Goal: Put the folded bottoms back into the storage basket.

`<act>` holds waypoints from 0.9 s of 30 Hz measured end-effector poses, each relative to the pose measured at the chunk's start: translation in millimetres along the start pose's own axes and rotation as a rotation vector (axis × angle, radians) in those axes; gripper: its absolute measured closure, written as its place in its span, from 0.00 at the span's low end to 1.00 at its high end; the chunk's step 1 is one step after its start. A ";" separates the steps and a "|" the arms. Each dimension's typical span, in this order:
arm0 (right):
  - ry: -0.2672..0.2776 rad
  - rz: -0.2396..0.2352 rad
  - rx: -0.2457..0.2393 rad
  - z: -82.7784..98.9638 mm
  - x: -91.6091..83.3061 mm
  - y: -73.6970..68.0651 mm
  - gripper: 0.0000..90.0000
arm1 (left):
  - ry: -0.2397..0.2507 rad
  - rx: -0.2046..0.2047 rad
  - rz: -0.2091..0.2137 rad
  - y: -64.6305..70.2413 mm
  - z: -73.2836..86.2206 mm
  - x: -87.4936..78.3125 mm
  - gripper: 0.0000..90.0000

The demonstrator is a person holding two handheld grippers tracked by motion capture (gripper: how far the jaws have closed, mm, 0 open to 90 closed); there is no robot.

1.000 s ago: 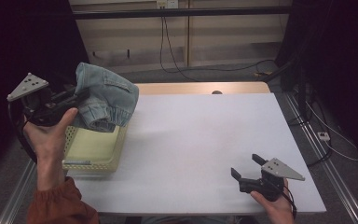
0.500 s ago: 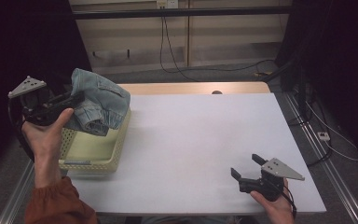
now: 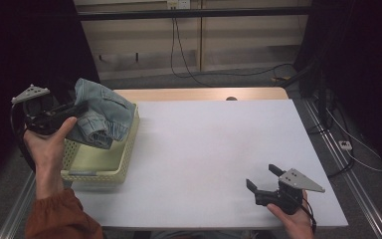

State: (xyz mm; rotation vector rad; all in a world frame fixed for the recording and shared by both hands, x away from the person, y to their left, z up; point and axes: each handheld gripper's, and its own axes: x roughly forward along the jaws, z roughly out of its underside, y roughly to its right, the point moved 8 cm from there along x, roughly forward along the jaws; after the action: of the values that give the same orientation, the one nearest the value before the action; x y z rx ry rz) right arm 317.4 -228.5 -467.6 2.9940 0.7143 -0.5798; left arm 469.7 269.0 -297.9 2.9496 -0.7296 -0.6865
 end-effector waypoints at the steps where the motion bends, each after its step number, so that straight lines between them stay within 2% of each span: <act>1: 0.001 0.000 0.000 -0.1 0.0 0.0 0.08 | -0.007 0.000 -0.002 -1.4 1.1 0.4 0.84; 14: -0.002 -0.002 -0.003 0.2 0.1 -0.3 0.08 | -0.055 -0.027 -0.027 -16.1 13.1 9.2 0.84; 20: -0.001 -0.001 -0.003 0.1 0.1 -0.2 0.08 | -0.088 -0.034 -0.043 -21.8 20.2 15.7 0.84; 27: -0.001 -0.001 -0.001 0.0 0.1 -0.1 0.08 | -0.137 -0.038 -0.042 -26.8 28.3 20.9 0.84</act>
State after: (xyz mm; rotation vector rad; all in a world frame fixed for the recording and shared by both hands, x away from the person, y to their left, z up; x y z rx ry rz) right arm 317.4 -228.3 -467.7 2.9922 0.7160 -0.5802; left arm 486.1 285.7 -335.4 2.9143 -0.6569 -0.9023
